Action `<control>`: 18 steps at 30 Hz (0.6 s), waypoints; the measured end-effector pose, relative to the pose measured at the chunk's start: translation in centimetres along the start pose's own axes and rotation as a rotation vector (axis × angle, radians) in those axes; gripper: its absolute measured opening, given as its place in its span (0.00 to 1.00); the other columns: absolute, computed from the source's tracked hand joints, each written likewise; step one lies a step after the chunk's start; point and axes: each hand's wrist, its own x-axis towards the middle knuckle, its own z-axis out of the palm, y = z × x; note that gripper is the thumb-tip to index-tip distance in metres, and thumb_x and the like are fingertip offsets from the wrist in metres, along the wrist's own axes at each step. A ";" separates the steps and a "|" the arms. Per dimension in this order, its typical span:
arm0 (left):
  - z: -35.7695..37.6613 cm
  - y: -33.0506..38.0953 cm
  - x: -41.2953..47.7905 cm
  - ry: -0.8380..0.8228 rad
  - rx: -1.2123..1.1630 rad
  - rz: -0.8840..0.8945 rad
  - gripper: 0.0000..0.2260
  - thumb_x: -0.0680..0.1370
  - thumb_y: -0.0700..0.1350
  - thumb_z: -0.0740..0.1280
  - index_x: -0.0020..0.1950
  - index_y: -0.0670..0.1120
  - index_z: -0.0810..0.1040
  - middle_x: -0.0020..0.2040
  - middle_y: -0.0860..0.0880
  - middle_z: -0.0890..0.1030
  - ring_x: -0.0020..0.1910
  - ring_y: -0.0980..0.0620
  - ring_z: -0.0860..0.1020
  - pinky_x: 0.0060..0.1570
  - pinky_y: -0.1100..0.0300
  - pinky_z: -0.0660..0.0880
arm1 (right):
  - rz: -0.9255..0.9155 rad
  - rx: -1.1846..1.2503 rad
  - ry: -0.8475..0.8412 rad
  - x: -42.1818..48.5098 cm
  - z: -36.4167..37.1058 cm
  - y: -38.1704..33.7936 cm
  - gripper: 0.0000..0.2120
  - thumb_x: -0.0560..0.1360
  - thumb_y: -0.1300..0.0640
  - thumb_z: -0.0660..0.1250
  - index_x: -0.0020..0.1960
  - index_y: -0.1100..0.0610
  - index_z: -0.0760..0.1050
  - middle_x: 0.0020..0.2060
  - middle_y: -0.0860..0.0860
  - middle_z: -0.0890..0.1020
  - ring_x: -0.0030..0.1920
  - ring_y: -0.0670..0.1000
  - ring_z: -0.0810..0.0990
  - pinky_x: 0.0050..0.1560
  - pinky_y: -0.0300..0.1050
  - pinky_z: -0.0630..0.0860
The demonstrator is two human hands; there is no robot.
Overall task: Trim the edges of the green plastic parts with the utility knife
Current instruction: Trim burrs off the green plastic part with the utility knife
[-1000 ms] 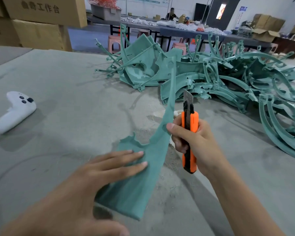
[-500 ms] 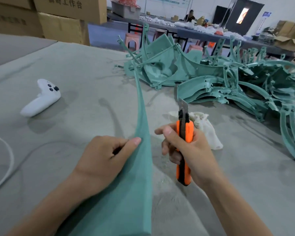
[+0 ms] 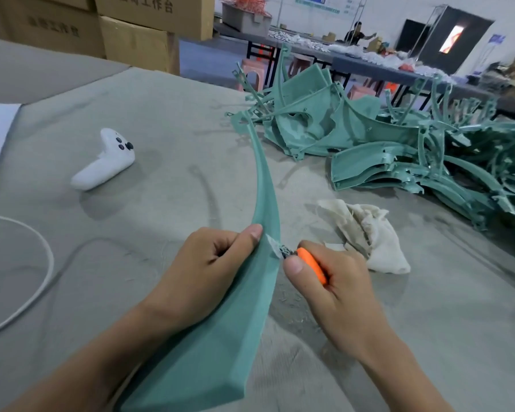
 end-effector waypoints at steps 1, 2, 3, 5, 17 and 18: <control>0.1 -0.1 0.0 0.005 0.002 0.002 0.25 0.78 0.58 0.59 0.28 0.45 0.58 0.25 0.52 0.59 0.25 0.55 0.59 0.26 0.62 0.57 | 0.011 -0.027 0.008 0.0 0.0 0.0 0.31 0.75 0.26 0.54 0.33 0.54 0.60 0.26 0.53 0.63 0.27 0.50 0.62 0.28 0.47 0.60; 0.1 -0.1 0.1 0.012 0.015 0.012 0.24 0.78 0.57 0.58 0.28 0.45 0.58 0.26 0.51 0.59 0.25 0.55 0.59 0.27 0.63 0.58 | 0.021 -0.051 0.016 0.0 -0.1 -0.1 0.31 0.74 0.26 0.54 0.33 0.54 0.59 0.26 0.53 0.63 0.27 0.50 0.62 0.28 0.48 0.61; 0.2 -0.2 0.1 0.016 0.032 0.027 0.23 0.77 0.56 0.57 0.28 0.44 0.58 0.26 0.50 0.60 0.26 0.56 0.60 0.28 0.65 0.59 | 0.025 -0.067 0.024 0.0 -0.1 -0.1 0.31 0.74 0.26 0.54 0.33 0.54 0.59 0.26 0.54 0.63 0.27 0.51 0.62 0.28 0.49 0.61; 0.3 -0.4 0.1 0.010 0.051 0.054 0.24 0.77 0.57 0.57 0.29 0.44 0.58 0.27 0.51 0.61 0.27 0.57 0.62 0.29 0.65 0.60 | 0.031 -0.079 0.032 0.1 -0.1 0.0 0.31 0.74 0.26 0.54 0.32 0.53 0.59 0.26 0.54 0.63 0.27 0.51 0.62 0.29 0.49 0.62; 0.7 -0.3 -0.6 -0.083 -0.098 0.014 0.22 0.75 0.61 0.57 0.25 0.51 0.62 0.20 0.56 0.62 0.20 0.60 0.60 0.23 0.70 0.59 | 0.068 -0.027 0.009 0.3 -0.4 0.5 0.29 0.74 0.28 0.56 0.32 0.53 0.59 0.24 0.50 0.61 0.26 0.46 0.60 0.29 0.41 0.58; 0.7 -0.3 -0.7 -0.092 -0.106 0.019 0.22 0.75 0.61 0.56 0.25 0.51 0.62 0.20 0.56 0.62 0.20 0.60 0.60 0.23 0.70 0.59 | 0.072 -0.032 0.011 0.3 -0.3 0.6 0.29 0.74 0.29 0.57 0.32 0.53 0.60 0.25 0.52 0.62 0.26 0.48 0.60 0.29 0.43 0.58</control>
